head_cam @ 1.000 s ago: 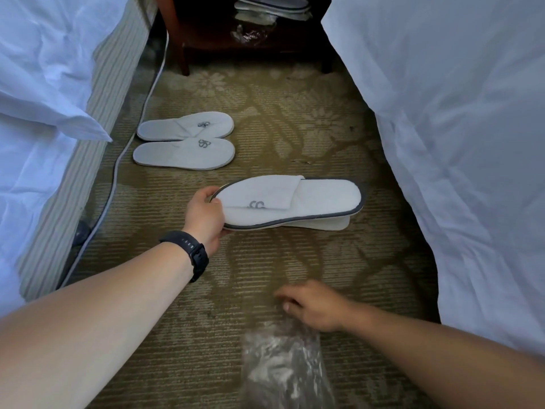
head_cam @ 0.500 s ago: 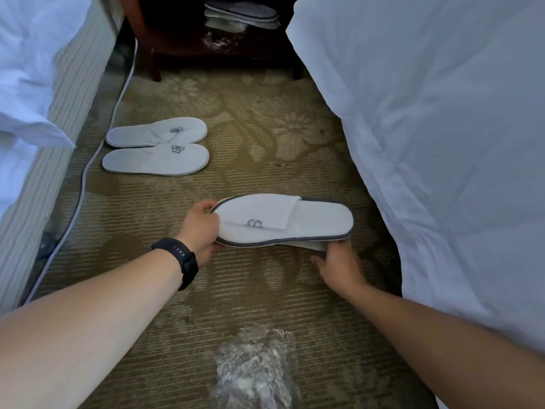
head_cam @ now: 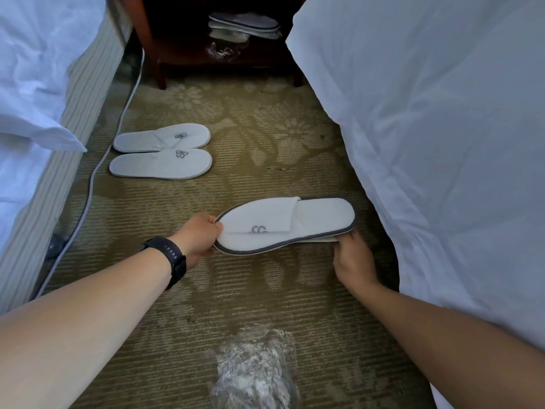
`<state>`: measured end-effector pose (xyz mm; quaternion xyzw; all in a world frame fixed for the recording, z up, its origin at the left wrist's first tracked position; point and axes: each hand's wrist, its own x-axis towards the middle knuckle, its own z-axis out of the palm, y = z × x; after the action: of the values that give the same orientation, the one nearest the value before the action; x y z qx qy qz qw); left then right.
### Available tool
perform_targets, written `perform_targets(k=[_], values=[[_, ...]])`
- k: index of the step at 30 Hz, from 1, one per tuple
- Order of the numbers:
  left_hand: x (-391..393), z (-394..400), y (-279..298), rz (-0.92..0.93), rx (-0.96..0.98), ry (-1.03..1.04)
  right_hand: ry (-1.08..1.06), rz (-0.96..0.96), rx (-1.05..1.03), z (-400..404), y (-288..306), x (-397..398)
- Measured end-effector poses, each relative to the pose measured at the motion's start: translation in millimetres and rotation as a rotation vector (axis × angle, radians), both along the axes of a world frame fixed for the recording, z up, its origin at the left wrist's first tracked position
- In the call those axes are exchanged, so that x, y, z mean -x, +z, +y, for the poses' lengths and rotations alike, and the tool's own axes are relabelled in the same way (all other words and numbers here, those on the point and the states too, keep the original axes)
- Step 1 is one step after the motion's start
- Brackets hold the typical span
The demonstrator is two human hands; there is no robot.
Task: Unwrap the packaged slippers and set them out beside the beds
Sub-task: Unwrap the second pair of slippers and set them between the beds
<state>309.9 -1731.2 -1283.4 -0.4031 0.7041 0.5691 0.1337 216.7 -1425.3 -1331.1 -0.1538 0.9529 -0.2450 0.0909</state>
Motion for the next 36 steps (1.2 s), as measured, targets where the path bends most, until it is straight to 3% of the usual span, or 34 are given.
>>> perform_targets(k=[7,20,36], values=[[2,0,-5,0.016,0.077,-0.071,-0.058,-0.170,0.120,11,-5,4],[13,6,-14,0.141,-0.034,0.145,-0.007,-0.330,0.157,28,0,10],[32,2,-67,0.096,0.101,0.111,-0.009,-0.550,0.017,52,-19,12]])
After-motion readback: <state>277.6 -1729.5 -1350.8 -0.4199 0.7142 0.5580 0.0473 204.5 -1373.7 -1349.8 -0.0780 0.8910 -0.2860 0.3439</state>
